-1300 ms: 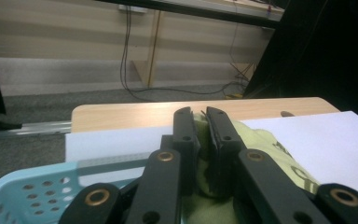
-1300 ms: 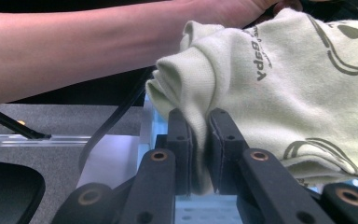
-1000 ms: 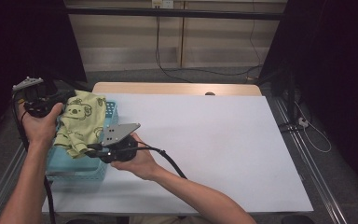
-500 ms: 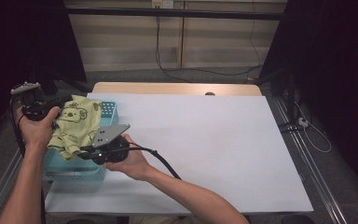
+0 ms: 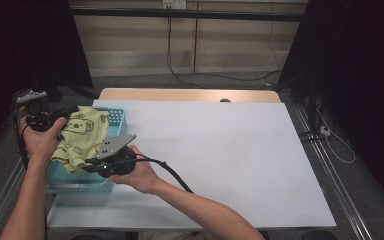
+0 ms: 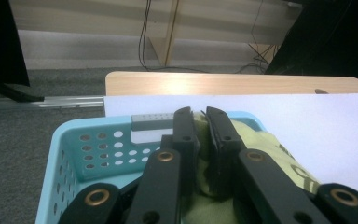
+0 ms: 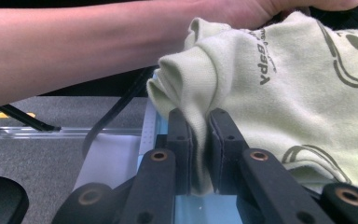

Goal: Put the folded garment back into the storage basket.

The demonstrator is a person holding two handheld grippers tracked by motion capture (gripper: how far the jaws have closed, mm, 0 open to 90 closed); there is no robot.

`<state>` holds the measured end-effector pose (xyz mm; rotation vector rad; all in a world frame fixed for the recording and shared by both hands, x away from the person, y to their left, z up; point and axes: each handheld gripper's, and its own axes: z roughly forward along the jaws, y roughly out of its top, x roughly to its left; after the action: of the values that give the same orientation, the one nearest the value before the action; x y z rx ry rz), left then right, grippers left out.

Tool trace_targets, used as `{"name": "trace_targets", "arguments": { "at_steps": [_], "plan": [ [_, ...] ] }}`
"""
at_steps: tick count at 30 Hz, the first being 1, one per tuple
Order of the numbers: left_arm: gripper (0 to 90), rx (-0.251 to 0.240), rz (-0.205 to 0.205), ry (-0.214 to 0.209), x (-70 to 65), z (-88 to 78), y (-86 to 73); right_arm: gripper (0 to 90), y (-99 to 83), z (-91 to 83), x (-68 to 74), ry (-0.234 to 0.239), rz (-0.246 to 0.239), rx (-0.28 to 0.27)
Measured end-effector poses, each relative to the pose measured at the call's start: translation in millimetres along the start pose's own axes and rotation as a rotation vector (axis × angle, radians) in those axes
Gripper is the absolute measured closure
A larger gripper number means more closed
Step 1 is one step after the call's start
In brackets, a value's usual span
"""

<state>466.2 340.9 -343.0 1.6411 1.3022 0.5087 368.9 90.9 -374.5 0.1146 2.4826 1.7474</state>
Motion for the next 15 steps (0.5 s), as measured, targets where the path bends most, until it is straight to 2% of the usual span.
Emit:
{"name": "trace_targets", "arguments": {
  "at_steps": [2, 6, 9, 12, 15],
  "plan": [
    [83.6, 0.001, -0.012, -0.004, 0.5, 1.8, -1.6, 80.6, -1.6, 1.2, -0.9, -0.002, 0.001, 0.008],
    [83.6, 0.023, -0.006, 0.011, 1.9, 3.5, -3.5, 80.6, -3.3, 3.4, -1.7, 0.001, 0.008, 0.005],
    [83.6, 0.02, -0.006, 0.005, 4.2, 5.5, -4.8, 80.6, -4.8, 5.4, -2.3, 0.004, 0.011, 0.008],
    [83.6, 0.04, -0.003, 0.008, 6.2, 9.1, -5.7, 80.6, -6.1, 7.0, -3.7, 0.002, 0.015, 0.009],
    [83.6, 0.034, -0.01, 0.01, 6.9, 11.9, -6.2, 80.6, -7.3, 8.1, -5.3, -0.006, 0.017, 0.018]
  ]
}}
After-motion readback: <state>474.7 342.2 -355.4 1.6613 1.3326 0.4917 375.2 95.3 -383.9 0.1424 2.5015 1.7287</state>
